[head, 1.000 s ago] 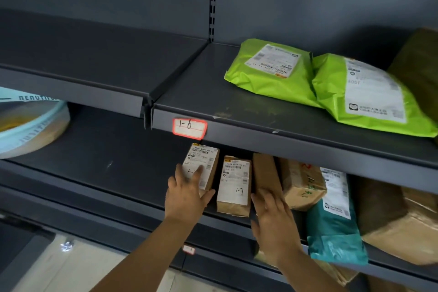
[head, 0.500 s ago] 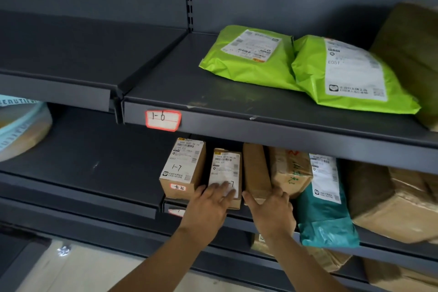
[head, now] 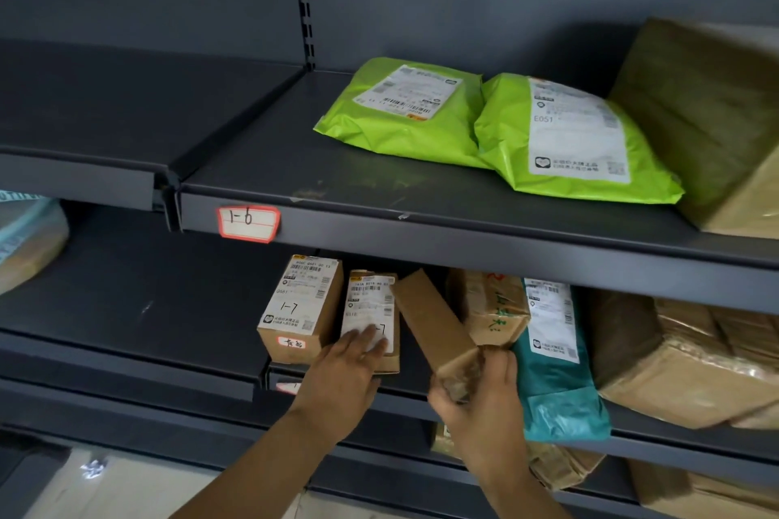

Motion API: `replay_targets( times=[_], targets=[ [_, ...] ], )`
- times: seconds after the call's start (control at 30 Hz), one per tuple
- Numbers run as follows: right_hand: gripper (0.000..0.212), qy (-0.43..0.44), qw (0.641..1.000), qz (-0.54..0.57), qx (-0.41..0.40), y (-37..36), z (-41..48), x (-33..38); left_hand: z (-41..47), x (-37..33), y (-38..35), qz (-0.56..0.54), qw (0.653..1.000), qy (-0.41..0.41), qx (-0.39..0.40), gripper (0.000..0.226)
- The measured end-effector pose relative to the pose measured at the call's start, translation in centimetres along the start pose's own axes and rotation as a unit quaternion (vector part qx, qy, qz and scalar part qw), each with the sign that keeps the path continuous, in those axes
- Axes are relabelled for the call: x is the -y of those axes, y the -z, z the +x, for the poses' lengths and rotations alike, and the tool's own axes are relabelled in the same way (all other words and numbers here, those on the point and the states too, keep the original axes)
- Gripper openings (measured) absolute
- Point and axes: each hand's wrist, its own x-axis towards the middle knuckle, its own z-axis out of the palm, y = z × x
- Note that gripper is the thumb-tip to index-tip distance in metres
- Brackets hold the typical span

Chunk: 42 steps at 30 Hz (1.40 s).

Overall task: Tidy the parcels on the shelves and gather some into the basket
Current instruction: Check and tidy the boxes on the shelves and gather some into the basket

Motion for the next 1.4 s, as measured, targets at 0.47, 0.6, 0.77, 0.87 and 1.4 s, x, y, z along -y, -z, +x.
replay_targets(
  times=[0.47,0.6,0.77,0.87,1.4],
  targets=[
    [0.076,0.327,0.923,-0.180,0.090,0.9,-0.1,0.6,1.4,-4.7,6.8,-0.693,0.619,0.356,0.099,0.030],
    [0.085,0.218,0.968,-0.080,0.098,1.4,-0.3,-0.3,1.6,-4.7,6.9,-0.696,0.618,0.358,0.074,0.032],
    [0.067,0.119,0.987,0.004,0.107,2.2,-0.7,-1.3,1.2,-4.5,7.0,-0.693,0.629,0.347,0.061,0.032],
    [0.053,0.070,0.993,0.001,0.096,2.6,-0.6,-1.0,0.9,-4.7,7.1,-0.662,0.662,0.347,0.053,0.042],
    [0.123,-0.224,0.969,-0.102,0.033,-0.1,9.3,0.2,0.3,-2.7,7.4,-0.606,0.712,0.354,-0.021,0.047]
  ],
)
